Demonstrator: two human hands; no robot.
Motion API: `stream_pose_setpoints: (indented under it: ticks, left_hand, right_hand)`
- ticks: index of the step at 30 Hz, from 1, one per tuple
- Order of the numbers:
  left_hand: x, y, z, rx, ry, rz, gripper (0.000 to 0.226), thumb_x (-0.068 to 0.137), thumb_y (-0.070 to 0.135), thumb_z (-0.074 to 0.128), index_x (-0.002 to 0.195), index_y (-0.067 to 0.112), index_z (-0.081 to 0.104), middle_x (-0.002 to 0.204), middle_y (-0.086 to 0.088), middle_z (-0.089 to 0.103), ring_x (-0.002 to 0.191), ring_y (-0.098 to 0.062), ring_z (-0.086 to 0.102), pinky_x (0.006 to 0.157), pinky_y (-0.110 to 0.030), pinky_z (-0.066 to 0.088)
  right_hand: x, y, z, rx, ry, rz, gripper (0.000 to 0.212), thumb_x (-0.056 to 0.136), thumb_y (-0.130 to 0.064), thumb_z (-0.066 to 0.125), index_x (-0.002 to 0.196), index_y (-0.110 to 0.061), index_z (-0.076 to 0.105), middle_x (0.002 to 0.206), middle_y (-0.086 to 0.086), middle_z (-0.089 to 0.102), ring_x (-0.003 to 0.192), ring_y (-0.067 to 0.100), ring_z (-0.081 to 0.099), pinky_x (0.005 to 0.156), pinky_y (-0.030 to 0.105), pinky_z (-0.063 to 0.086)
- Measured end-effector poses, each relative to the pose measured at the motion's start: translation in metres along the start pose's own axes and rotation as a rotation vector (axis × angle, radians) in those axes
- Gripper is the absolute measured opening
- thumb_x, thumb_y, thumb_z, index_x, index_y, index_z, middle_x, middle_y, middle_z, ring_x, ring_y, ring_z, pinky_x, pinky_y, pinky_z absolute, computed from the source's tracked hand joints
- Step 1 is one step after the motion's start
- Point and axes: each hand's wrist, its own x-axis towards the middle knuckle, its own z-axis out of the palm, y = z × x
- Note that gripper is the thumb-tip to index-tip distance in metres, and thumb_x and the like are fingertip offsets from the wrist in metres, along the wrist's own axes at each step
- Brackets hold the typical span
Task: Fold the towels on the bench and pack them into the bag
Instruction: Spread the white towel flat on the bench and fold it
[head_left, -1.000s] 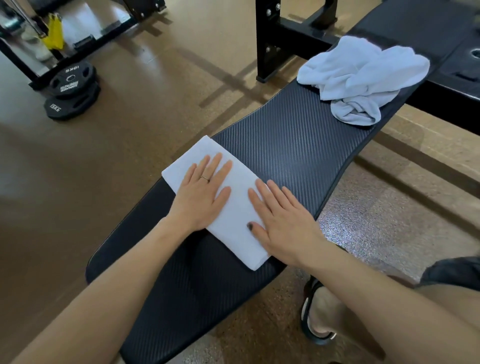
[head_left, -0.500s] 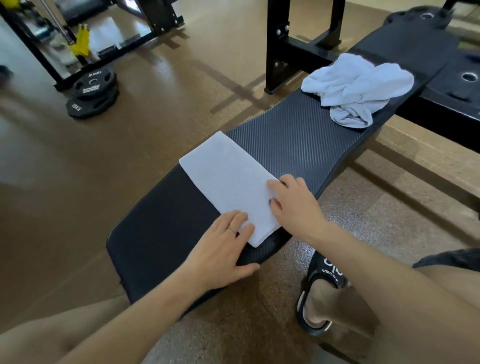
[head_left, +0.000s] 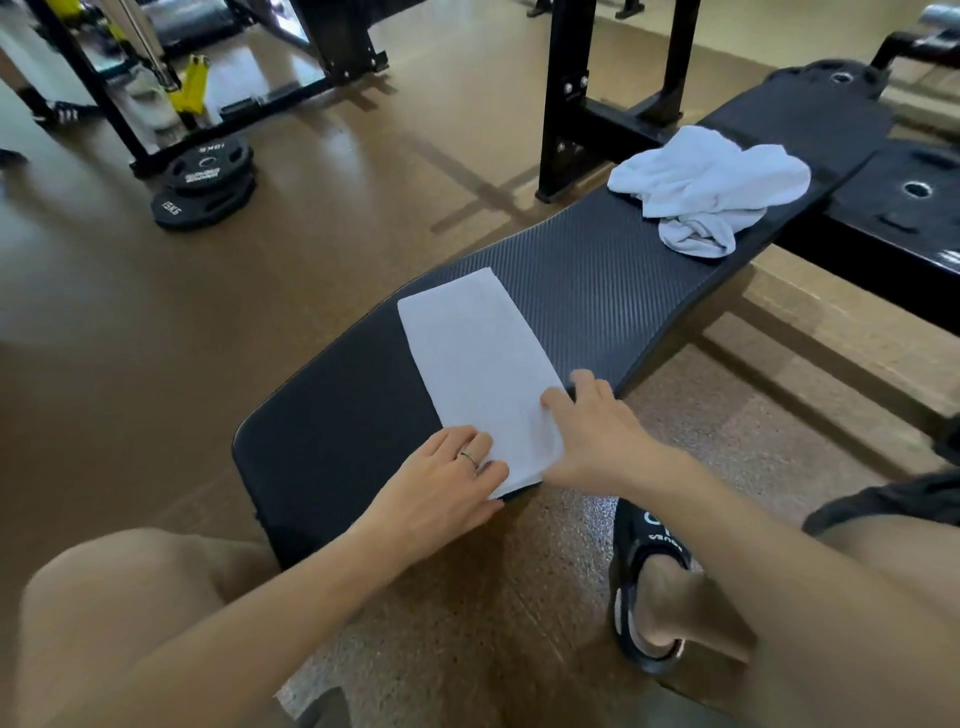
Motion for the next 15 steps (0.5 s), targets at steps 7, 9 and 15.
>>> stream_pose_setpoints:
  ticks: [7, 9, 15]
  left_hand:
    - [-0.007, -0.033, -0.003, -0.086, 0.113, 0.131, 0.027, 0.109, 0.029, 0.036, 0.094, 0.016, 0.054, 0.097, -0.003, 0.063, 0.088, -0.025, 0.066, 0.089, -0.037, 0.055]
    - [-0.011, -0.043, -0.01, -0.141, 0.074, 0.116, 0.03, 0.108, 0.033, 0.033, 0.093, 0.018, 0.053, 0.089, 0.002, 0.062, 0.079, -0.02, 0.065, 0.081, -0.032, 0.056]
    - [-0.022, -0.057, -0.024, -0.467, -0.12, -0.178, 0.033, 0.106, 0.049, 0.02, 0.101, 0.026, 0.043, 0.082, 0.009, 0.057, 0.07, -0.013, 0.058, 0.071, -0.037, 0.051]
  right_hand:
    - [-0.002, 0.001, 0.023, -0.288, 0.185, -0.396, 0.092, 0.066, -0.028, 0.078, 0.148, -0.028, 0.037, 0.151, 0.005, 0.038, 0.145, 0.031, 0.029, 0.121, 0.05, 0.021]
    - [0.0, 0.005, 0.026, -0.25, 0.205, -0.459, 0.07, 0.069, -0.026, 0.075, 0.135, -0.027, 0.052, 0.136, -0.002, 0.054, 0.134, 0.024, 0.045, 0.117, 0.044, 0.031]
    - [0.008, 0.004, 0.018, 0.066, 0.218, -0.412, 0.025, 0.082, -0.028, 0.037, 0.093, -0.026, 0.059, 0.091, -0.01, 0.062, 0.09, 0.016, 0.057, 0.086, 0.041, 0.049]
